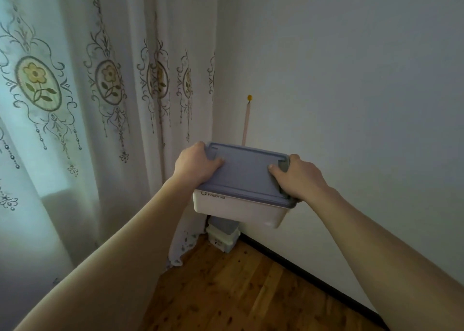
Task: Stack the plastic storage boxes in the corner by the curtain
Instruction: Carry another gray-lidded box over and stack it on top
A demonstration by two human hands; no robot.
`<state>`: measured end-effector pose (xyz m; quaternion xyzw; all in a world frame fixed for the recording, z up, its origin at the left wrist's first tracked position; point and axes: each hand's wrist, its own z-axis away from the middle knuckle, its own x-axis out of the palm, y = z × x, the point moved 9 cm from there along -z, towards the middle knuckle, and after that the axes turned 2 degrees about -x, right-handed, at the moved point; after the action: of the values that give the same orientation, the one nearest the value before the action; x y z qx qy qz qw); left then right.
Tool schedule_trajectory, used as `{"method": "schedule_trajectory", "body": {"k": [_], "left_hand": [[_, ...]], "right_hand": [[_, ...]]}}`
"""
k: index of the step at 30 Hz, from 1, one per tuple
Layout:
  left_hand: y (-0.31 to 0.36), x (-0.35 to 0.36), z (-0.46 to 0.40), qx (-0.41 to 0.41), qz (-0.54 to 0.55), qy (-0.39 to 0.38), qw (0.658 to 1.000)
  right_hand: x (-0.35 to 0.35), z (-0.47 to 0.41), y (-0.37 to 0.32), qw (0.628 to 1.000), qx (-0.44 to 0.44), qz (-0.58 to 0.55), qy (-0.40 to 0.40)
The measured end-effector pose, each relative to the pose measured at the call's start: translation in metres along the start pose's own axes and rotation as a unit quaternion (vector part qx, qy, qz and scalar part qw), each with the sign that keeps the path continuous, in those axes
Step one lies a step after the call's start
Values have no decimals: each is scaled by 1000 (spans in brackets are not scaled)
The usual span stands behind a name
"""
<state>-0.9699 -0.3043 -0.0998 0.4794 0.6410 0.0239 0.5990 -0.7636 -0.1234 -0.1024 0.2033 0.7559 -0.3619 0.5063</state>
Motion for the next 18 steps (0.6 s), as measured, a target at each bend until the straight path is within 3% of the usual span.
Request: {"method": "schedule_trajectory", "body": {"k": [9, 18], "left_hand": [[-22, 27, -54, -7, 34, -28, 999], [-37, 71, -137, -11, -7, -39, 999]], "right_hand": [[21, -58, -11, 999, 2, 40, 12], [73, -132, -1, 1000, 10, -7, 14]]}}
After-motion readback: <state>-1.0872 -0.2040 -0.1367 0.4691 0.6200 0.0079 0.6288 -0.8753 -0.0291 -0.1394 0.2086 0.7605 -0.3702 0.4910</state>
